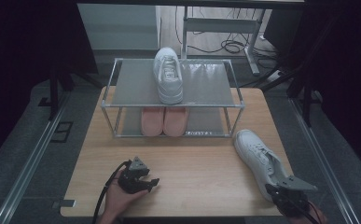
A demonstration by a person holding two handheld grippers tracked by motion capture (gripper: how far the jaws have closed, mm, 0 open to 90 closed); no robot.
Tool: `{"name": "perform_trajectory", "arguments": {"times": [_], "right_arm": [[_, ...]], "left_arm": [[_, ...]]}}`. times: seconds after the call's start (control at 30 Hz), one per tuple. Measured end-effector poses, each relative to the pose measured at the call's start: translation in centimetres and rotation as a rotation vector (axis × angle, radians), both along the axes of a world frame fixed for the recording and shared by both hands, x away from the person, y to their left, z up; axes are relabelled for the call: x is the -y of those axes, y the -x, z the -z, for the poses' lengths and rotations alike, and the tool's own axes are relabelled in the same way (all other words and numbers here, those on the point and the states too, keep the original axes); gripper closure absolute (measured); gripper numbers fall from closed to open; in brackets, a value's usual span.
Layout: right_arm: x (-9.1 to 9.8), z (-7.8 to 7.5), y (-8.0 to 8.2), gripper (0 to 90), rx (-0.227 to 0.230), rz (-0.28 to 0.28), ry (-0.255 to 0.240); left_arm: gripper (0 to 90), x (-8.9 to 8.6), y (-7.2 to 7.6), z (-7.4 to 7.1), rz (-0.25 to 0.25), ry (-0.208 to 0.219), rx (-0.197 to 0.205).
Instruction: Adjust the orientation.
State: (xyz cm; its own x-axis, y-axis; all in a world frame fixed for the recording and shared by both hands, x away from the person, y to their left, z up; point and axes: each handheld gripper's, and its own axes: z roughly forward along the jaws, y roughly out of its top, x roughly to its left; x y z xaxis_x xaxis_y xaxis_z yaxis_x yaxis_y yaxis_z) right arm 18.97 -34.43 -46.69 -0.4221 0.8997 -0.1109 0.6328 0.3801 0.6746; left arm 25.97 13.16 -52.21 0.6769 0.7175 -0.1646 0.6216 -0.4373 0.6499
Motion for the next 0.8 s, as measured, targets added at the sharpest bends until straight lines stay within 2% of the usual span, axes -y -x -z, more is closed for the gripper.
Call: {"name": "perform_trajectory", "arguments": {"times": [0.2,0.33,0.57,0.8], "right_arm": [[-0.1,-0.3,-0.2,89.5,0.004,-0.013,-0.007],[-0.3,-1.2,-0.6,89.4,0.027,-0.040,-0.040],[-0.3,-2.8,-1.7,88.1,0.048,-0.063,-0.071],[0.8,-4.2,-3.3,89.5,0.060,-0.075,-0.142]], "left_arm": [[42.6,0.0,0.0,0.0,0.000,0.001,0.001],[42.6,0.0,0.0,0.0,0.000,0.001,0.001],[42.6,-0.1,0.0,0.0,0.000,0.001,0.002],[42.6,-0.2,0.0,0.0,-0.005,0.000,0.004]]}}
